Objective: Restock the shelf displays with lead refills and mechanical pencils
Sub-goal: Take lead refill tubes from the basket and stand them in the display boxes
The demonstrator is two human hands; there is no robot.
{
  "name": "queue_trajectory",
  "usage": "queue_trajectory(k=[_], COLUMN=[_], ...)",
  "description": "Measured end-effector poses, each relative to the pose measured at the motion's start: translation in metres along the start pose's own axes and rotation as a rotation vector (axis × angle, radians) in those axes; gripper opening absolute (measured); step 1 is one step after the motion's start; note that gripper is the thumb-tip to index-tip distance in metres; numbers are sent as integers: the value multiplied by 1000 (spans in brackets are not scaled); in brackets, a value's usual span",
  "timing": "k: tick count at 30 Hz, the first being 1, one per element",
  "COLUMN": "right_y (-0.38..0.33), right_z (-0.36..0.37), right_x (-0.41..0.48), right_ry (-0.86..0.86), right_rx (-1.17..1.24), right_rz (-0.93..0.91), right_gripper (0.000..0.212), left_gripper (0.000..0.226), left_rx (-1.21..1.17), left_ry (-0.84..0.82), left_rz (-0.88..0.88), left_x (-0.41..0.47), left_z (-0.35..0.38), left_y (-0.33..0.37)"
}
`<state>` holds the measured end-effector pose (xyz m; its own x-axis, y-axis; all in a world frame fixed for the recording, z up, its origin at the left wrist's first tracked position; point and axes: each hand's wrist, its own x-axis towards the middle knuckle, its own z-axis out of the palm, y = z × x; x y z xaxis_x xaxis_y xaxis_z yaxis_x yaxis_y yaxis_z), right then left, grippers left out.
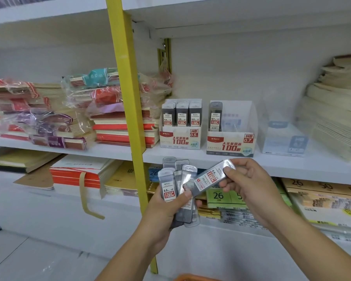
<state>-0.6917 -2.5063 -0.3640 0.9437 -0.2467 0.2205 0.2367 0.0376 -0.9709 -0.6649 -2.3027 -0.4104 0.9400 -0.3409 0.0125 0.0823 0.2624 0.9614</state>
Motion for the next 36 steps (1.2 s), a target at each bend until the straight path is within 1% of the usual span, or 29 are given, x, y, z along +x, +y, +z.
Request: queue_trajectory(k=[3, 5, 7, 9, 11, 14, 17, 19, 21, 25, 27, 31, 36], right_y=[-4, -14, -36, -68, -102, -132, -139, -135, -129, -122, -127, -141, -129], right_z=[4, 5, 7, 10, 18, 37, 64, 81, 93, 102, 99, 78, 60], right_x=[2, 2, 10, 27, 48, 83, 111, 124, 135, 146, 147, 149, 153], right_ry=[17, 17, 44, 107, 137, 76, -21, -78, -113, -177, -171, -97, -115], right_rx=[-50, -110, -127, -141, -248, -482, -707, -811, -878, -975, -976, -1019, -1125], right_rz=[-24, -59, -160, -306, -451, -568, -602, -614, -634, -644, -645, -668, -605], right_gripper=[16, 16, 13, 14, 20, 25, 25, 22, 18, 18, 18, 16, 16], left_gripper=[60, 53, 45, 42, 34, 29, 31, 33, 34, 33, 31, 28, 29], left_rx=[9, 17, 7, 3, 34, 56, 51, 13, -17, -21, -27, -27, -18], left_ry=[30, 56, 66, 75, 111, 174, 244, 278, 298, 317, 312, 257, 213], left_rz=[9, 25, 67, 117, 163, 218, 264, 282, 279, 267, 263, 263, 250], left_x=[2, 3, 8, 16, 22, 30, 37, 41, 44, 47, 47, 48, 47], left_z=[1, 5, 6, 5, 0, -12, -26, -34, -40, -47, -49, -49, -44], left_y=[2, 5, 15, 30, 44, 57, 63, 64, 65, 61, 59, 58, 60])
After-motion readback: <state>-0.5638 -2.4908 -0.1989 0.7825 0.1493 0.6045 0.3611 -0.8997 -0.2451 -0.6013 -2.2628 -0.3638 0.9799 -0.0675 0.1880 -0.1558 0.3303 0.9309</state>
